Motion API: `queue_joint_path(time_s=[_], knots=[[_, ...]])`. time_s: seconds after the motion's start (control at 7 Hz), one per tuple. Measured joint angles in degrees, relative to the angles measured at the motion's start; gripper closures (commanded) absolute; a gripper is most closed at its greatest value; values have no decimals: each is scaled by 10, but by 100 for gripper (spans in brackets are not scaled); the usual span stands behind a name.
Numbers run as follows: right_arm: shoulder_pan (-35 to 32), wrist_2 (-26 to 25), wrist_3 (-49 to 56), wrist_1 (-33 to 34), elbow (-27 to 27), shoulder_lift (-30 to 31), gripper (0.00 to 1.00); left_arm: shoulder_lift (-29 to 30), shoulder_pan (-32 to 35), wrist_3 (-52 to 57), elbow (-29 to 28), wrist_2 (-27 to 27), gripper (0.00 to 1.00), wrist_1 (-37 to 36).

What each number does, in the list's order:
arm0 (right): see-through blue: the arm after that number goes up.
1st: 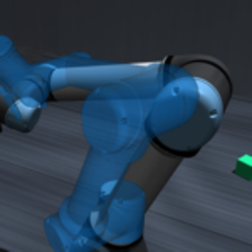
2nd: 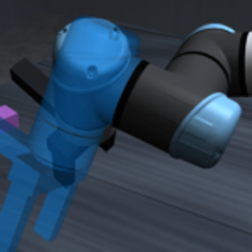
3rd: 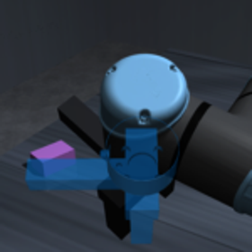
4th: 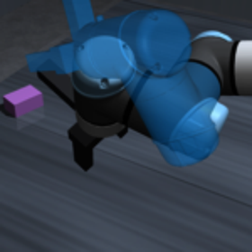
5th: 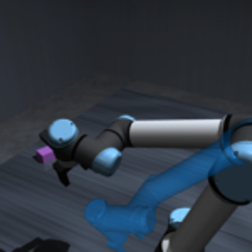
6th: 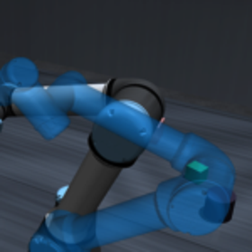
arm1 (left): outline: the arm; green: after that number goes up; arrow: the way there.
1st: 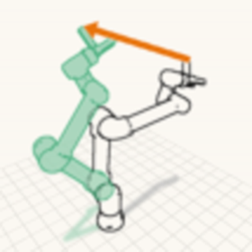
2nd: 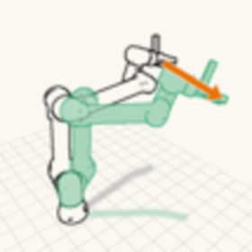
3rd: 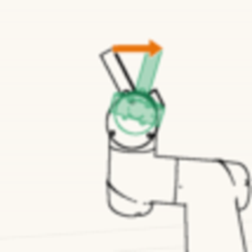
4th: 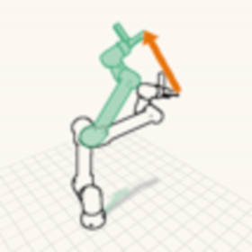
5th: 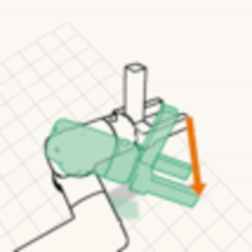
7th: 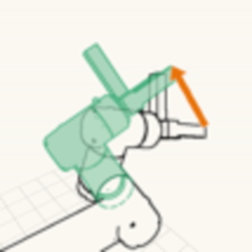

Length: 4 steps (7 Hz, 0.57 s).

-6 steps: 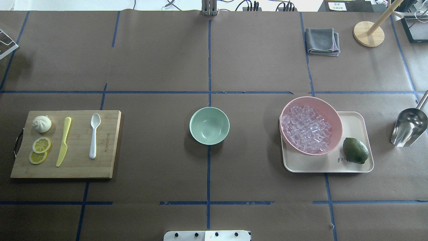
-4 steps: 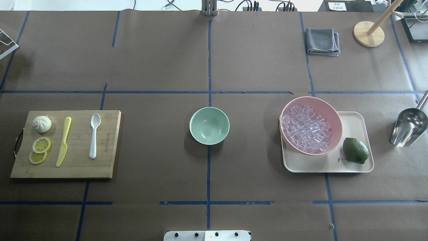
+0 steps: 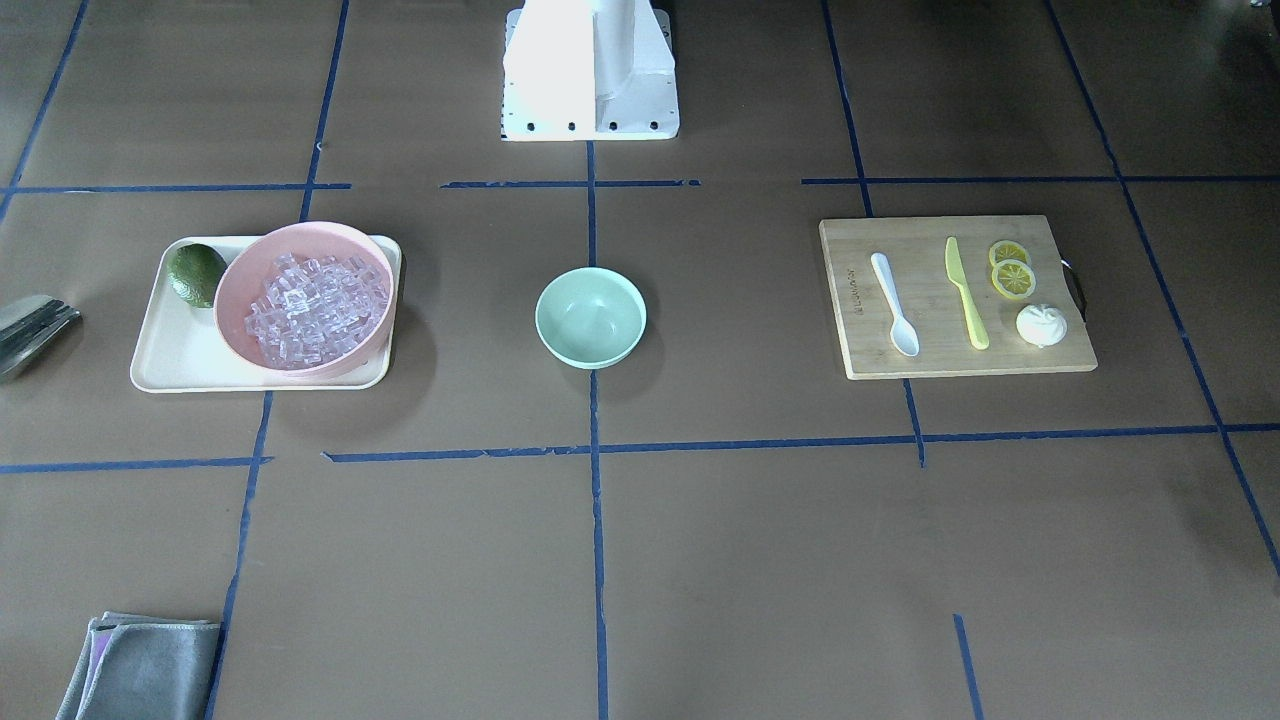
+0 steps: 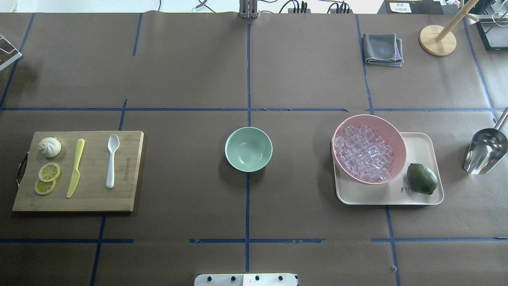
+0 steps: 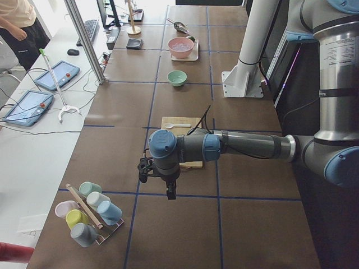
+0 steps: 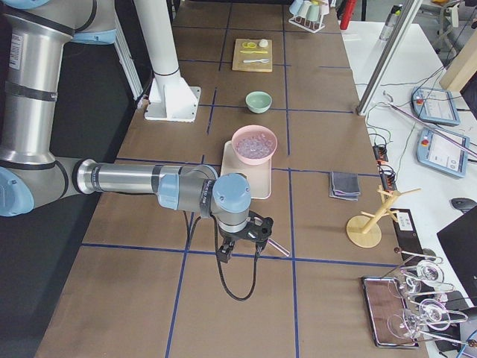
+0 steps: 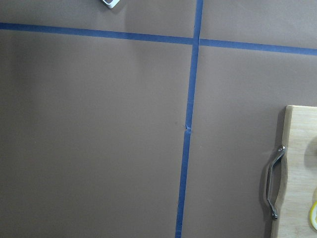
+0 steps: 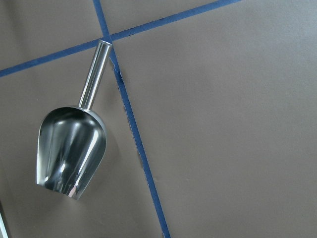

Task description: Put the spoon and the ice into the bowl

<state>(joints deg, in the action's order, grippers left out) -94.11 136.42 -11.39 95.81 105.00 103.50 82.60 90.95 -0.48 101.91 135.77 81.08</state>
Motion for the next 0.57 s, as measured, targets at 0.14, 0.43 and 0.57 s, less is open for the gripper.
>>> queue_joint_path(time_s=[0.14, 0.43, 0.57], knots=[[4, 30, 0, -5, 1, -2, 0, -3, 0, 6, 5, 0, 0, 0], [45, 68, -7, -77, 2, 0, 0, -10, -1, 22, 9, 0, 0, 0], [67, 72, -22, -105, 1, 0, 0, -10, -2, 23, 10, 0, 0, -1]])
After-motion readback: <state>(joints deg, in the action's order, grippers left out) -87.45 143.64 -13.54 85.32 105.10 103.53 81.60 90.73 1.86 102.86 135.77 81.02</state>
